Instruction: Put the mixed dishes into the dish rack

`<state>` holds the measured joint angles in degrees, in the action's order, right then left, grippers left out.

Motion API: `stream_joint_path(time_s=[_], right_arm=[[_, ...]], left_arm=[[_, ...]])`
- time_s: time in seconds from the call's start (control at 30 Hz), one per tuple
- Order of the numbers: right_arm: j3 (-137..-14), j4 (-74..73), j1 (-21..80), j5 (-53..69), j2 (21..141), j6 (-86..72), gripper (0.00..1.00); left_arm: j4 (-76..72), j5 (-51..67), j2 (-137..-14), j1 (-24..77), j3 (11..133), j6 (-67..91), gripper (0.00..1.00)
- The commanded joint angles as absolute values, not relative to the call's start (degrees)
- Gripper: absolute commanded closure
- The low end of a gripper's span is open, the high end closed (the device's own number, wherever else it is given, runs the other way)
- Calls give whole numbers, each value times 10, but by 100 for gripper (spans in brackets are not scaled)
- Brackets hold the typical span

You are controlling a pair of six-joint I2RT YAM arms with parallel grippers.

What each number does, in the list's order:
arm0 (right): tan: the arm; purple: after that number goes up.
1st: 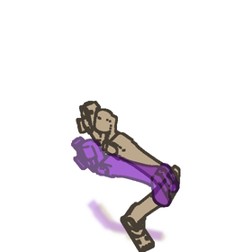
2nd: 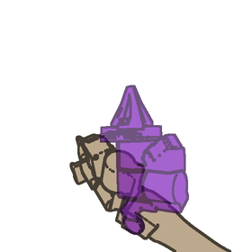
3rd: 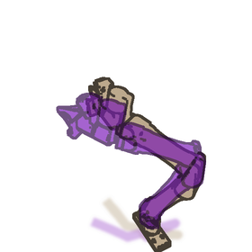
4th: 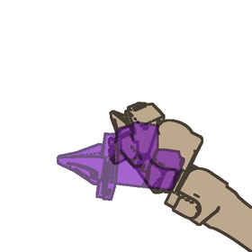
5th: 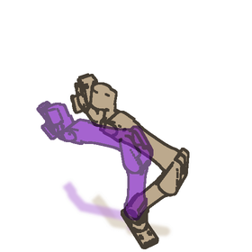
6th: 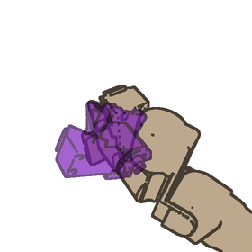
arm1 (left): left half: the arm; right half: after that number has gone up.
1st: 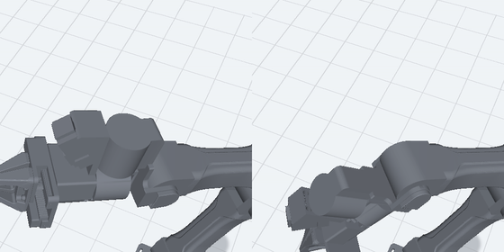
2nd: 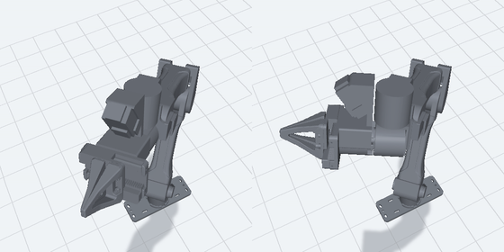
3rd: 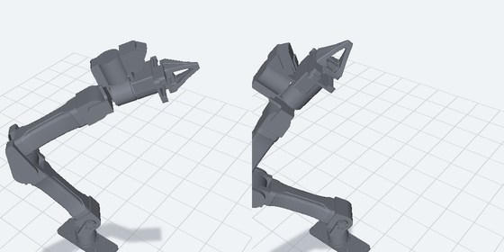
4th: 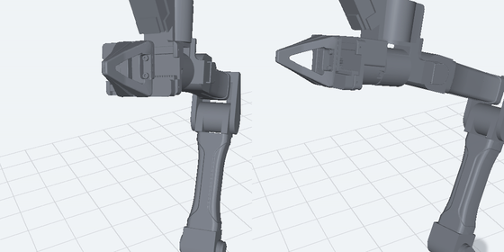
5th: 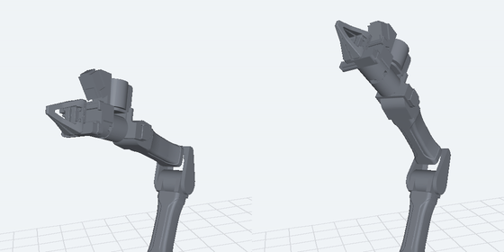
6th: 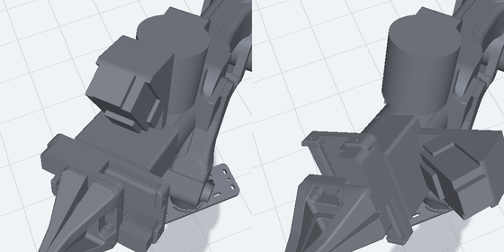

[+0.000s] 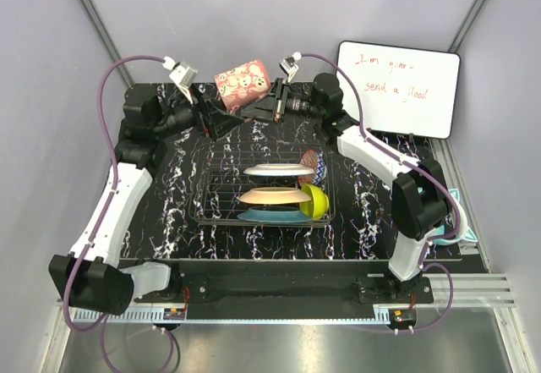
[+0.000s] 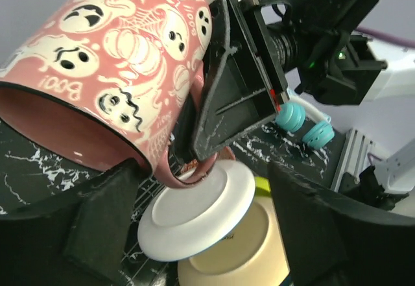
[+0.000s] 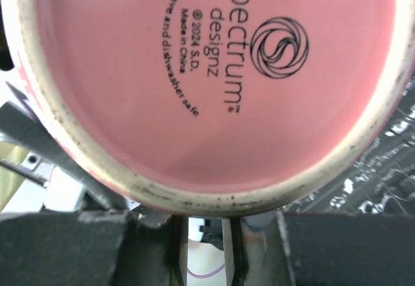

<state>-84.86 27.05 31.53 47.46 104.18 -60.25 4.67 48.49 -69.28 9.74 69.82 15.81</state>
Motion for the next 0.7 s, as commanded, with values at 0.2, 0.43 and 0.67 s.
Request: stream_joint_path(time_s=[0.2, 0.43, 0.67], right_arm=[[-872, 245, 306, 405, 978, -466, 100], [-900, 151, 306, 389, 963, -377, 100], [-910, 56, 306, 355, 917, -283, 100]], left_arm=[[245, 584, -635, 0, 730, 51, 1], [369, 521, -644, -58, 707, -108, 1], [362, 408, -715, -66, 612, -149, 1]])
